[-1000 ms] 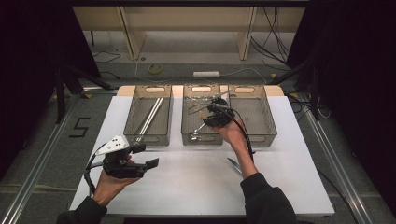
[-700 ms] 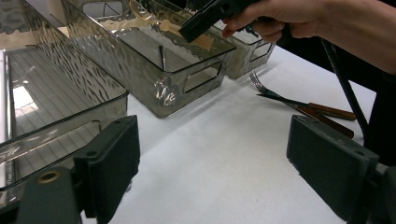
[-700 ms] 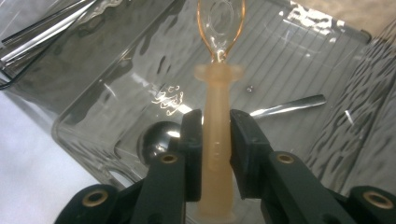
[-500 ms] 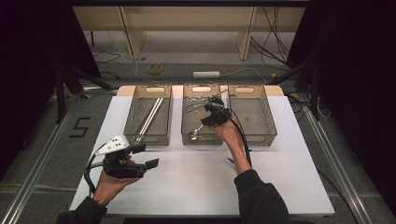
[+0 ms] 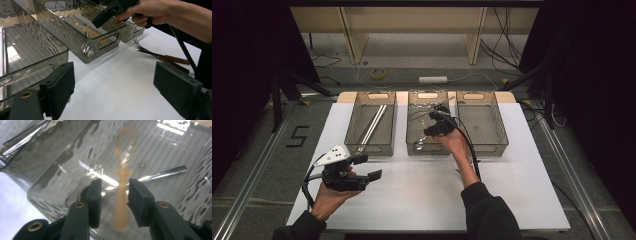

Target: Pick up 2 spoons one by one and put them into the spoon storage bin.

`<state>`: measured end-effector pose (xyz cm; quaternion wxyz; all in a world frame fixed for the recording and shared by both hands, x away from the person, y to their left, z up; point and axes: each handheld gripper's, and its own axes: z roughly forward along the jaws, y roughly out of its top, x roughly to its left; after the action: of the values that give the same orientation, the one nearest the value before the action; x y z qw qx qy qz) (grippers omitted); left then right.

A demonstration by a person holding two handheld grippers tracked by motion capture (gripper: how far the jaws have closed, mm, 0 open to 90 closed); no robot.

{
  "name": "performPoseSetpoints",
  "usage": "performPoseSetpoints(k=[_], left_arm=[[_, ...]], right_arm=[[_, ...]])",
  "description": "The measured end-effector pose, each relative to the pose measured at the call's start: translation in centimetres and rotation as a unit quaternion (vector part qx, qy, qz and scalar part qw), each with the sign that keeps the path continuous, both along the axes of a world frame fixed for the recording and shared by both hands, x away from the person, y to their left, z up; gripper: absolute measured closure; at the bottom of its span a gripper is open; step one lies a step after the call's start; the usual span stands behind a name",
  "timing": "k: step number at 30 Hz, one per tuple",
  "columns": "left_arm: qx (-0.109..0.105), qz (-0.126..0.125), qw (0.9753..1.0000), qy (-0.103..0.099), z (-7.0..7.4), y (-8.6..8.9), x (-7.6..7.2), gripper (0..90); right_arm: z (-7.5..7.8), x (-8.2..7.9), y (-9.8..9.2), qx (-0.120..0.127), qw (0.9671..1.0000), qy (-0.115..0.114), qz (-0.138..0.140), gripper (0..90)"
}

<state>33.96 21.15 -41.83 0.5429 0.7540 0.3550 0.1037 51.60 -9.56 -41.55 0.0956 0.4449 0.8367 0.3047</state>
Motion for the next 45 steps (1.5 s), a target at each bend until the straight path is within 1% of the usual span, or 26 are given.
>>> performPoseSetpoints(k=[2,4,8,11,12,14,17,19,21,23,24,26,30,37,39,45], left_arm=[[0.002,-0.001,1.0,-0.001,0.0,0.0,0.0,17.0],[0.001,-0.001,1.0,0.0,0.0,0.0,0.0,17.0],[0.0,0.001,1.0,-0.001,0.0,0.0,0.0,17.0],[-0.002,0.001,1.0,0.0,0.0,0.0,0.0,17.0],[-0.002,0.001,1.0,0.0,0.0,0.0,0.0,17.0],[-0.003,0.002,1.0,0.0,0.0,0.0,0.0,17.0],[0.0,0.0,1.0,-0.002,0.0,0.0,0.0,17.0],[-0.002,0.001,1.0,-0.001,0.0,-0.1,0.0,17.0],[0.0,0.001,1.0,-0.001,0.0,-0.1,0.0,17.0],[-0.003,0.001,1.0,0.0,0.0,-0.1,0.0,17.0],[0.0,0.0,1.0,-0.001,0.0,-0.1,0.0,17.0],[-0.003,0.001,1.0,0.0,0.0,-0.1,0.0,17.0],[-0.004,0.002,1.0,0.0,0.0,0.0,0.0,16.9],[-0.003,0.002,1.0,-0.001,0.0,0.0,0.0,16.9],[0.0,0.001,1.0,-0.002,0.0,0.0,-0.1,16.9],[0.0,0.0,1.0,-0.003,0.1,0.0,-0.1,16.9]], right_arm=[[0.1,-0.1,-0.1,0.004,1.0,0.004,0.006,57.7],[0.3,-0.3,-0.2,0.005,0.9999,0.007,0.012,55.1],[1.1,-1.0,-0.6,0.01,0.9997,0.007,0.023,47.7],[2.1,-2.1,-1.1,0.013,0.9992,0.005,0.037,43.6],[2.4,-2.6,-1.3,0.01,0.9989,0.003,0.045,42.2],[3.0,-3.6,-1.7,0.005,0.9986,-0.007,0.053,39.5],[3.5,-4.9,-2.4,0.01,0.9981,-0.011,0.06,37.1],[3.4,-5.6,-2.9,0.012,0.9975,-0.006,0.069,36.6],[3.2,-6.2,-3.3,0.007,0.9973,-0.004,0.073,35.6],[2.9,-6.7,-3.9,0.004,0.9975,-0.004,0.07,34.8],[2.8,-6.9,-4.1,0.005,0.9977,-0.006,0.067,34.5],[2.6,-7.3,-4.7,0.007,0.998,-0.004,0.063,32.8],[2.3,-8.4,-5.7,0.002,0.9981,-0.003,0.062,32.4],[1.8,-10.5,-8.3,0.003,0.9984,-0.004,0.057,31.8],[1.5,-10.9,-9.1,-0.003,0.9985,0.002,0.055,31.8],[0.6,-12.2,-11.0,-0.01,0.9985,0.02,0.05,31.0]])
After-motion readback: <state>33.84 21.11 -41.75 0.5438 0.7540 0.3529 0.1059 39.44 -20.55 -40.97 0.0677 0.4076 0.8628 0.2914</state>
